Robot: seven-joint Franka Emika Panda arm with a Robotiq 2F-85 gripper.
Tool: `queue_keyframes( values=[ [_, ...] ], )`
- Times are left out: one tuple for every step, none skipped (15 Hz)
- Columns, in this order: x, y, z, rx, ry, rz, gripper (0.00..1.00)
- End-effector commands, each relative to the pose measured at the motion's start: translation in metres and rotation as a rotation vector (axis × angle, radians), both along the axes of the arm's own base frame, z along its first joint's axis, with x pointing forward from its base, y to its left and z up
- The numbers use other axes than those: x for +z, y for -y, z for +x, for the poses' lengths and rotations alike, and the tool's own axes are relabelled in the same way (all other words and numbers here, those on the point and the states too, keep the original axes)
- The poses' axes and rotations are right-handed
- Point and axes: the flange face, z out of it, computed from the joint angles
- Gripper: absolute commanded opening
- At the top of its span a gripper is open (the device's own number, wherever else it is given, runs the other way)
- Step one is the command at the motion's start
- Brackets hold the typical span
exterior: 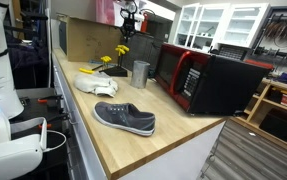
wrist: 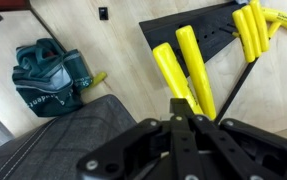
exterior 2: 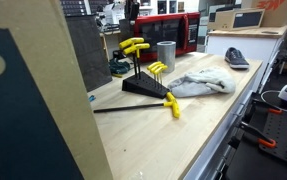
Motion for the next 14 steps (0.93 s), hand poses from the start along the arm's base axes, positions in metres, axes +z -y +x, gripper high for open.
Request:
queue_keyframes(
  values=[
    [-0.009,-0.01,0.007,-0.049,0.015,-0.005,0.0],
    [-0.012,-0.012,0.008,-0.054,0.014,-0.006,0.0],
    [-0.016,-0.013,0.009,-0.058,0.008,-0.006,0.0],
    [-0.018,-0.014,0.009,-0.063,0.003,-0.006,0.0],
    [-0.021,-0.015,0.009,-0.062,0.0,-0.006,0.0],
    [-0.023,-0.015,0.01,-0.062,-0.006,-0.007,0.0],
    [-0.024,-0.015,0.01,-0.063,-0.009,-0.006,0.0],
    [-0.024,-0.015,0.01,-0.065,-0.012,-0.006,0.0],
    [-0.025,-0.016,0.009,-0.065,-0.015,-0.006,0.0],
    [-0.025,-0.016,0.008,-0.065,-0.019,-0.006,0.0],
    [-0.025,-0.016,0.008,-0.063,-0.022,-0.004,0.0],
    [-0.024,-0.016,0.007,-0.062,-0.024,-0.001,0.0],
    [-0.022,-0.016,0.006,-0.06,-0.024,0.002,0.0],
    [-0.019,-0.016,0.004,-0.056,-0.029,0.003,0.0]
  ],
)
